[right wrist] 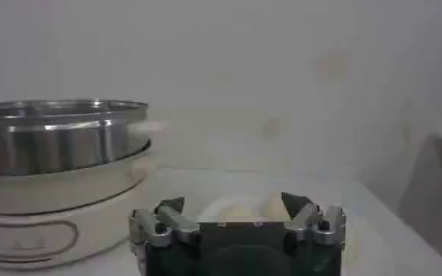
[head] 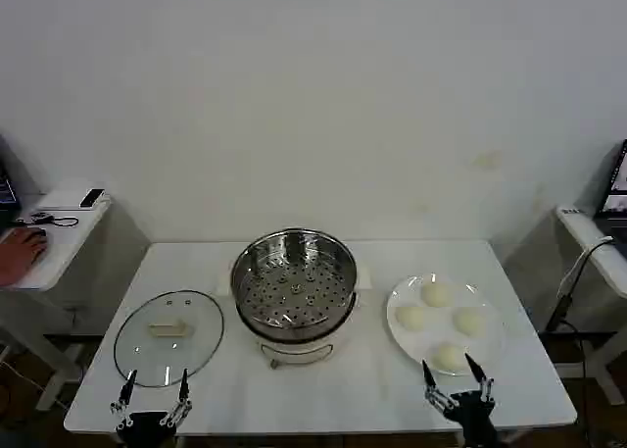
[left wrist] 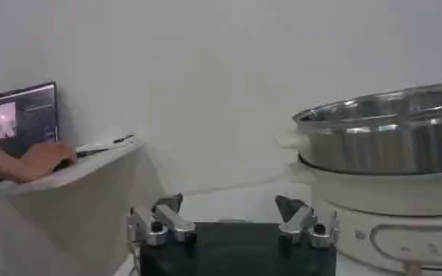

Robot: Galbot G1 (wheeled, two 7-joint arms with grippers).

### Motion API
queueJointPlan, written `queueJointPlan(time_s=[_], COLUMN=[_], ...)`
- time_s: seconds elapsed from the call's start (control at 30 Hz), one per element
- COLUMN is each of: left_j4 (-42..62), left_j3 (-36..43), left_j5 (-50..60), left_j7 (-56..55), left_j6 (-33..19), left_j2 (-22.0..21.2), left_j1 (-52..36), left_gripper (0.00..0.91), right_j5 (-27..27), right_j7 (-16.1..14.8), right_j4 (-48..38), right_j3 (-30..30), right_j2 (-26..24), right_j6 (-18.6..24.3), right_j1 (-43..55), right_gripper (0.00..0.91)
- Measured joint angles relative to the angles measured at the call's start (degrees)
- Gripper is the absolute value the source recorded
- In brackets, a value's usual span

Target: Take steamed baozi put them in steamer then cover it.

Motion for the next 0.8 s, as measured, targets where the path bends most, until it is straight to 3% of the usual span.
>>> queueJointPlan(time_s=[0.23,0.43,0.8], left_j4=[-3.38,-4.35,-6.56], left_j3=[-0.74,-1.16,-0.54], left_j5=[1.31,3.29,6.09], left_j7=[1.45,2.34,2.17], left_j6=[4.44,6.28,7.89], left_j2=[-0.17,-0.44,-1.46], left_j1=[-0.96,-1.63,-1.39], left_gripper=[0.907,0.907,0.907], right_j5=[-5.95,-11.67,-21.50], right_j7=[-1.82,-6.97,-24.59], right_j4=[-2.11,-4.79,-13.89], right_j3=[2.60,3.64,-2.13], right_j2=[-5.90,-13.82,-30.64], right_j6=[-6.47,-13.14,-18.05], right_j1=[6.43,12.43,26.31], right_gripper=[0.907,0.907,0.907])
